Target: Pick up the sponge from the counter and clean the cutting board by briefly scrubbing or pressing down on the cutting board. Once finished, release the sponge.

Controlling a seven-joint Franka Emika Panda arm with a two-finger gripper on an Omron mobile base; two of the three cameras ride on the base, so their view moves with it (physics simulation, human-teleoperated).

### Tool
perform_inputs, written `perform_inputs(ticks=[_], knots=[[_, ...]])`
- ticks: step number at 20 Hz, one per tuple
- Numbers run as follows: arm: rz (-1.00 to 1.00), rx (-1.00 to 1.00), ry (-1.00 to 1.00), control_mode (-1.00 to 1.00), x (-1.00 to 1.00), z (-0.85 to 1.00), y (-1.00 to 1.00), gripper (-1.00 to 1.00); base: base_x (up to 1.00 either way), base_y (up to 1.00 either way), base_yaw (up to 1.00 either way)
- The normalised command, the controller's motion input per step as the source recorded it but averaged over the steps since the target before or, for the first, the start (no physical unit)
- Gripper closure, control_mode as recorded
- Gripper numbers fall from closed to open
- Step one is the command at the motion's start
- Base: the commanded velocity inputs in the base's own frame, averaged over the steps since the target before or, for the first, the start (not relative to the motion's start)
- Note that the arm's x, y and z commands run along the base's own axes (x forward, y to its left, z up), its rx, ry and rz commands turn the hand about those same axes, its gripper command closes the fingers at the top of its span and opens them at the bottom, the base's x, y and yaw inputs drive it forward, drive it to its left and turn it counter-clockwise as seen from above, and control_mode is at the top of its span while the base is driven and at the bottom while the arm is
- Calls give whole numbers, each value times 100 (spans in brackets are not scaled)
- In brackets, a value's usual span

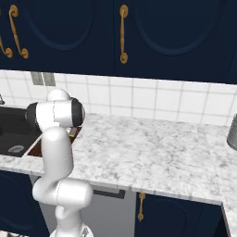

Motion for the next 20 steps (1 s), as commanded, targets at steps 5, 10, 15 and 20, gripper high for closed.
perform_inputs(ticks=[5, 10, 15, 20], knots=[[0, 0, 0, -100, 74, -18, 0, 100, 0, 0, 0], [0, 0, 0, -100, 25, -31, 0, 100, 0, 0, 0], [0, 0, 2, -100, -37, -25, 40, 100, 0, 0, 0], [0, 0, 0, -100, -28, -22, 75, 100, 0, 0, 0]])
